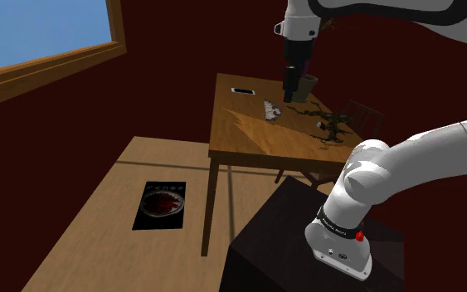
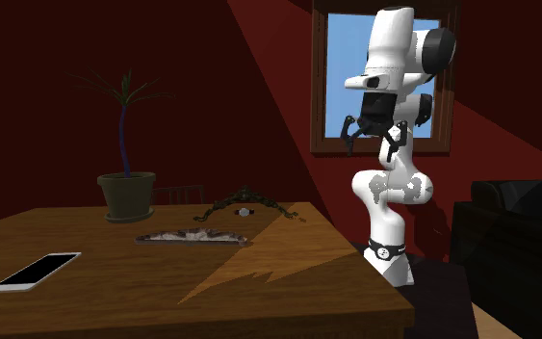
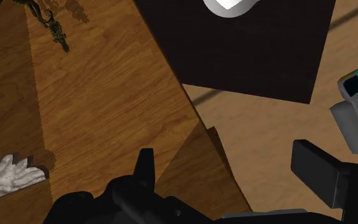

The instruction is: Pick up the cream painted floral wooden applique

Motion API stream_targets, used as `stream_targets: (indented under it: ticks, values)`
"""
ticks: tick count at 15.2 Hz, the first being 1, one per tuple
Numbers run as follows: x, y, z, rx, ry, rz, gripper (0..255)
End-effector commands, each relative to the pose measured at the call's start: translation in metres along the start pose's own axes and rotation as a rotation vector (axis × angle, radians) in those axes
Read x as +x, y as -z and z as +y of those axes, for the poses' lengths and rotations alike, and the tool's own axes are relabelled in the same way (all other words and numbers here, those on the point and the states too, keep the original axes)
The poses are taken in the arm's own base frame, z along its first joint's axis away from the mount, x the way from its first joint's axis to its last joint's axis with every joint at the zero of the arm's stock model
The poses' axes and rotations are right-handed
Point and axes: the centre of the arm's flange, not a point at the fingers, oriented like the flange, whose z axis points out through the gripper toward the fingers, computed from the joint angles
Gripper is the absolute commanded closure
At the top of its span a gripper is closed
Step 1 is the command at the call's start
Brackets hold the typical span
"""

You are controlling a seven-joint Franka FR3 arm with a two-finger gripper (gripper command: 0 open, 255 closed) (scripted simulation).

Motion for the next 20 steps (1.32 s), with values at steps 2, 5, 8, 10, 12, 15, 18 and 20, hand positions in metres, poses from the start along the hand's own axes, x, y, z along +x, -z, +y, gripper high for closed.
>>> stream_targets:
  ticks: [2,5,8,10,12,15,18,20]
  values:
    - [0.007,-0.005,0.011,0.014,-0.038,0.009,0]
    - [0.027,-0.019,0.044,0.054,-0.151,0.038,0]
    - [0.043,-0.034,0.079,0.095,-0.265,0.066,0]
    - [0.052,-0.045,0.103,0.122,-0.34,0.085,0]
    - [0.059,-0.056,0.127,0.149,-0.416,0.104,0]
    - [0.067,-0.074,0.164,0.19,-0.529,0.133,0]
    - [0.071,-0.093,0.2,0.23,-0.643,0.161,0]
    - [0.072,-0.106,0.224,0.257,-0.718,0.18,0]
